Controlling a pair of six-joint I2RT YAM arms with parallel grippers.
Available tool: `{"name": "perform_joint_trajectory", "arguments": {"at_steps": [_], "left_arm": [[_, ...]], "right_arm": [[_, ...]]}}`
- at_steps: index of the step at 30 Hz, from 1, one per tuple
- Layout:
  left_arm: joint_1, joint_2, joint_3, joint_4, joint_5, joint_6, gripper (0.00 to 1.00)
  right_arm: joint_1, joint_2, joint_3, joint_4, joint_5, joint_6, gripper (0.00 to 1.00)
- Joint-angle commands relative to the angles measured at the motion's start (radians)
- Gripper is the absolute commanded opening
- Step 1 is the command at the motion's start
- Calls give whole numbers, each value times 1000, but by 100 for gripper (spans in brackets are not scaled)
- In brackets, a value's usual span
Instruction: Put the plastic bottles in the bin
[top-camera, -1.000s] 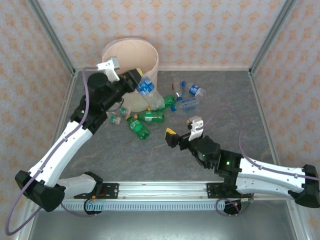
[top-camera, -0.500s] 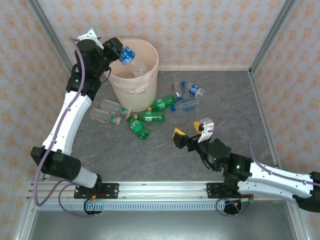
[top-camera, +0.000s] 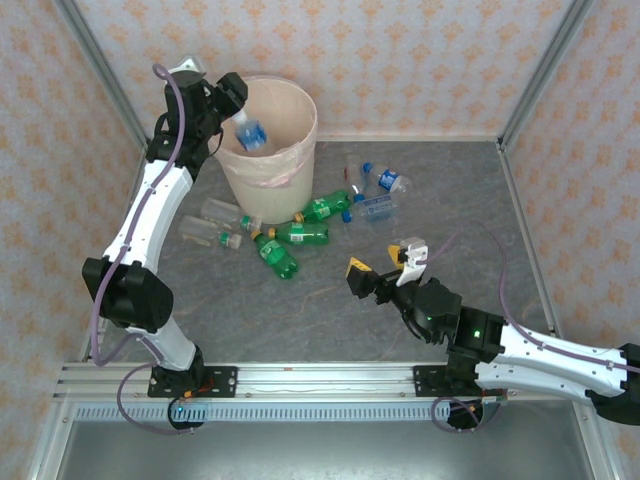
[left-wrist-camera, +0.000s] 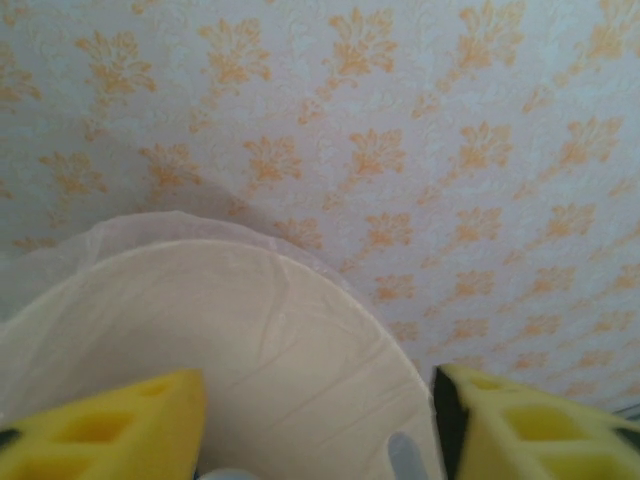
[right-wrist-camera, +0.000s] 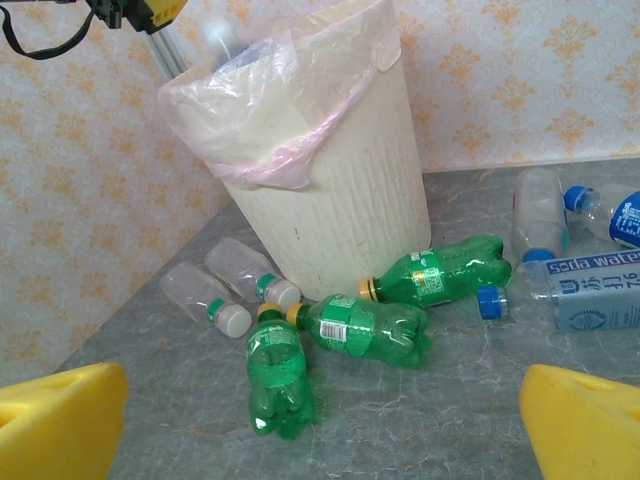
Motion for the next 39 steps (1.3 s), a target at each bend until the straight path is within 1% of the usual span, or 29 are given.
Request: {"name": "perform_joint_trajectory", "arguments": {"at_steps": [1,4,6,8,9,10,18,23,27,28,34,39], "left_arm": [[3,-20,24,-15,6,15,73],[3,-48,3,-23,7,15,83],[3,-73,-21,-27,-2,16,87],[3,-103,-52,-34,-8,47,91],[3,-117,-63,-40,-15,50,97],[3,-132,-77,-47,-23,54,99],[4,-269,-199,-144,-133,51,99],[18,-395,-350,-143,-203,48,99],[60,-477,-481,-151,-211,27,99],[71,-496,-519,-155,-211,-6,99],[145,-608,-749,-140,-218,-71,98],[196,-636,-918,-86,-174,-113,95]], "right_arm": [[5,-13,16,-26,29,8,100],[4,-11,17,-25,27,10,100],[5,-10,12,-16,24,12,100],[4,-6,10,-7,20,15,100],[4,-3,9,-3,19,15,100],[4,1,10,2,16,15,100],[5,50,33,14,6,3,100],[3,70,41,20,0,-2,100],[3,74,35,30,-4,3,100],[4,75,33,35,-4,6,100],[4,87,28,34,-25,11,100],[3,84,24,38,-26,13,100]]}}
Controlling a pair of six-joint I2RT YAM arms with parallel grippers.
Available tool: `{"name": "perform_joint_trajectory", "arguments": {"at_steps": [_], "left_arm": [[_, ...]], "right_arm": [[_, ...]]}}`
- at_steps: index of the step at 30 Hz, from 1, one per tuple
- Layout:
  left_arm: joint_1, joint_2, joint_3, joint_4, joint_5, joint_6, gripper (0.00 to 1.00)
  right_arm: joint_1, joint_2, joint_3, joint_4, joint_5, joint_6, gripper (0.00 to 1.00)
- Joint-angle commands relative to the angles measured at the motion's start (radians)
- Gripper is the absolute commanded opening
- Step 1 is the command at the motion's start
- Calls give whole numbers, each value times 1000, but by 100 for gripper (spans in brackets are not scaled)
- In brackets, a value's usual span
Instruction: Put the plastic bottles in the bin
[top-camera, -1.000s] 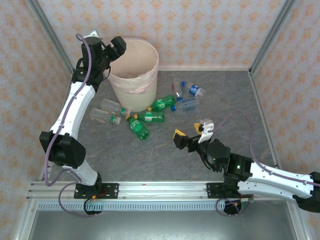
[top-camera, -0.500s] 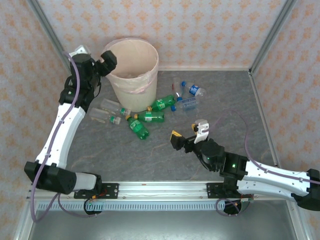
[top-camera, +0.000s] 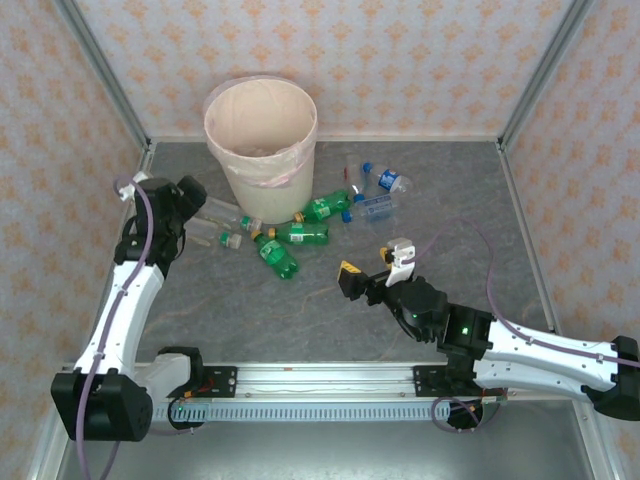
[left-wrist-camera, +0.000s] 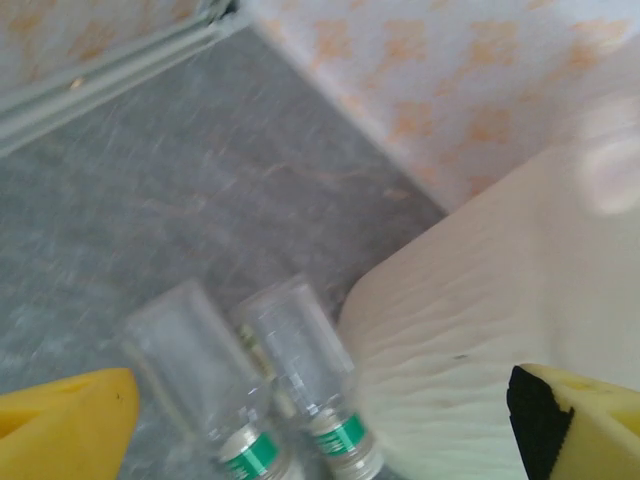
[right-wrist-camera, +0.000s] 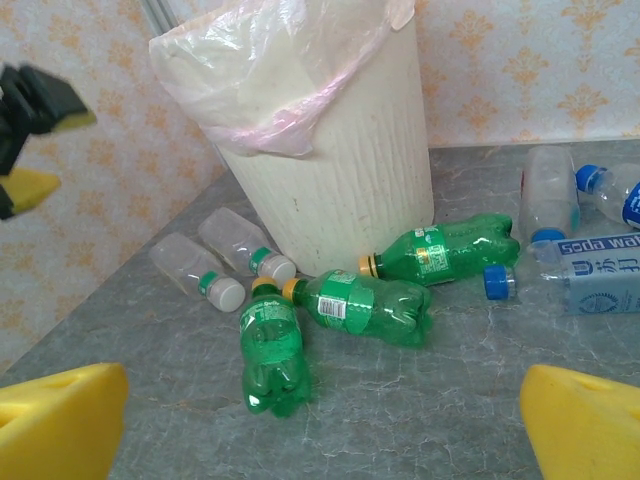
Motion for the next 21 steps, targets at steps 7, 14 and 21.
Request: {"name": "perform_joint_trajectory", "arguments": {"at_steps": [7,14,21], "left_arm": [[166,112,-121,117,128,-40,91],[208,305,-58,160,208,-57,87],[209,449,29,150,183,-60,87]], "right_arm": [[4,-7,22,-1,-8,20,100],[4,-13,9,1,-4,33,100],[4,-20,8,-11,2,37,100]]}}
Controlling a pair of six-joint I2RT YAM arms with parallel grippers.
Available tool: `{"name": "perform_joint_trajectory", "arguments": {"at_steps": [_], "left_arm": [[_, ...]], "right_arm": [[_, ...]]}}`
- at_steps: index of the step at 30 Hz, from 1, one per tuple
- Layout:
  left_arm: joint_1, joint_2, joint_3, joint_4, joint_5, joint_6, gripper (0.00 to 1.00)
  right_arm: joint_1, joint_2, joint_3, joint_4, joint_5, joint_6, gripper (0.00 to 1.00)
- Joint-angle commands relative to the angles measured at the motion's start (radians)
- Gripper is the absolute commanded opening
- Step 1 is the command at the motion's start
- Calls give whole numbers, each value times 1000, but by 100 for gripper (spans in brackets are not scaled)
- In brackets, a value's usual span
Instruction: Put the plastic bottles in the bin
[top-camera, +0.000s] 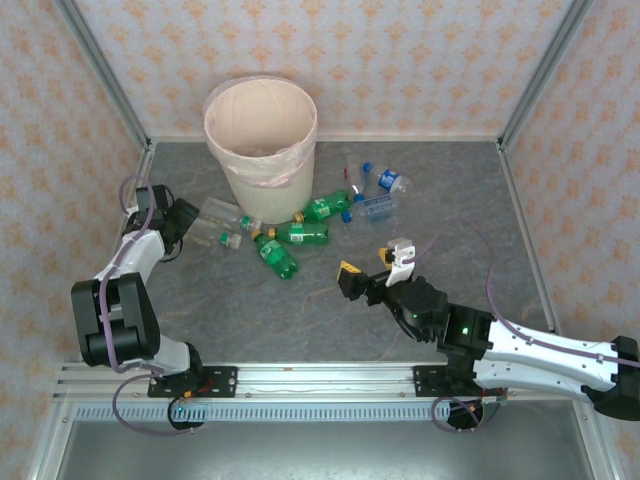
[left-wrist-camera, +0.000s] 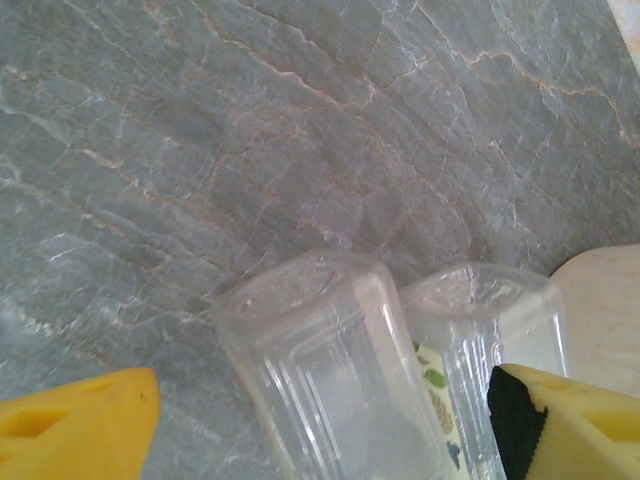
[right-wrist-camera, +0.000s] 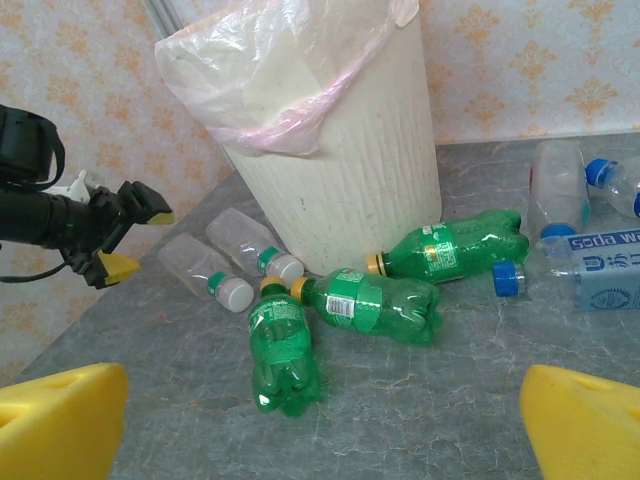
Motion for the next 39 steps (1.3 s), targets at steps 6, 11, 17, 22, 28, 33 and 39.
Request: {"name": "perform_joint_trajectory", "arguments": {"at_steps": [6,11,17,22,28,33,39], "left_arm": [[3,147,120,-3,-10,-16,88],[2,224,137,-5,21,-44,88],[2,298,141,4,59,-36,84],[3,326,145,13,80,-33,74],[4,276,141,4,66,-29,61],[2,185,141,-27,59,-20,59],[3,10,146,-71,32,-16,59]], "right_arm": [[4,-27,-2,-13,16,18,100],[4,-34,-4,-16,20,22,100],[4,-42,-11,-11,17,26,100],[5,-46,-10,-19,17,32,100],[3,-55,-17,-21,17,38,100],[3,-46,-14,-12,7,36,100],[5,-40,-4,-1,-13,30,100]]}}
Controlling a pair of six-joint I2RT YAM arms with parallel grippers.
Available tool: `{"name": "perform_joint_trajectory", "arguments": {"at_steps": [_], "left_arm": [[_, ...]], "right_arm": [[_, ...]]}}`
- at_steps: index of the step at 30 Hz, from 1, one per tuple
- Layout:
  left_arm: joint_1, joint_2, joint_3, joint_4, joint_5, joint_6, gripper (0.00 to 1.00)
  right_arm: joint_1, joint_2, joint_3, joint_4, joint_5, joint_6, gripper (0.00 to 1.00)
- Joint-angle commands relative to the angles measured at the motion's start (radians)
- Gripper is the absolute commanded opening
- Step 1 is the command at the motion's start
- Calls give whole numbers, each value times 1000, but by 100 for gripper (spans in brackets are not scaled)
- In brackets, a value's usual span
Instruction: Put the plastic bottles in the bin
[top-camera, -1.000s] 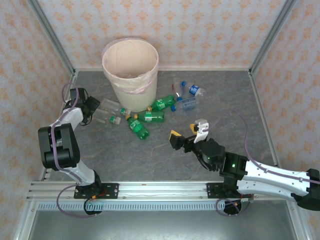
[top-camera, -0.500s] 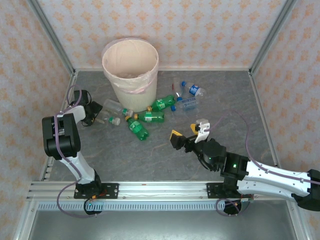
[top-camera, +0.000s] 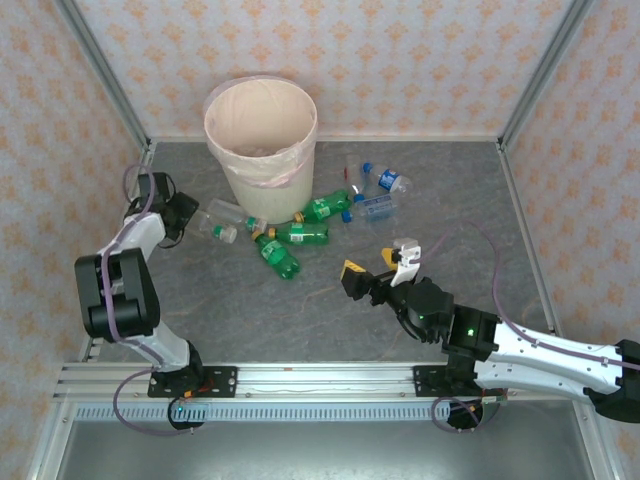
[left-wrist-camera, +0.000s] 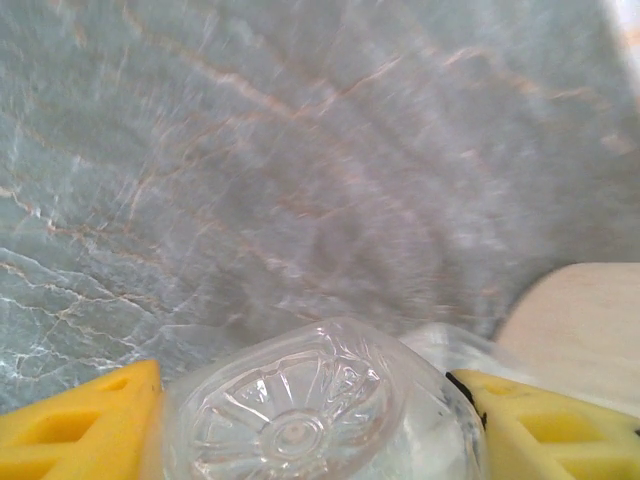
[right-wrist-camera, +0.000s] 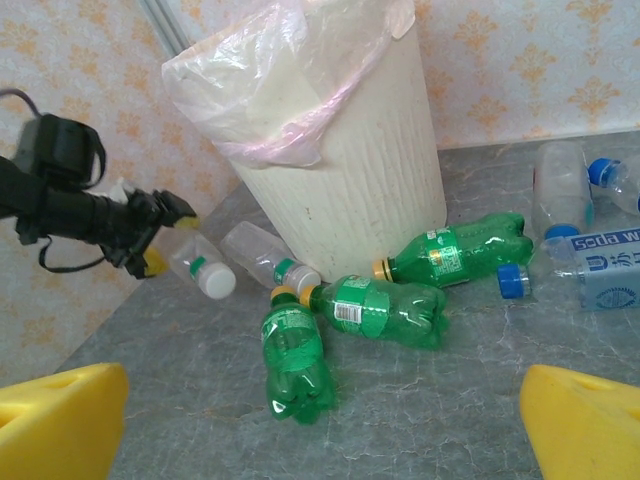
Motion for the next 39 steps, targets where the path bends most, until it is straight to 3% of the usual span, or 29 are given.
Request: {"name": "perform_joint_trajectory", "arguments": {"at_steps": [1,12,20,30,39], "left_arm": [[2,-115,18,-49,-24,8,59],[1,-393,54,-103,32,-7,59],[-45,-519,174,-105,-8,-29,57],[-245,-402,425,-78,-130,-1,56],[-428,-174,698,-127,-284,146,56]], "right_arm": [[3,1,4,14,-14,7,100],[5,24,38,63,-100,-21,100],[3,3,26,113,-131,-23,100],[4,-107,-19,161,-85,0,100],[3,-156,-19,113,-51,26,100]]}}
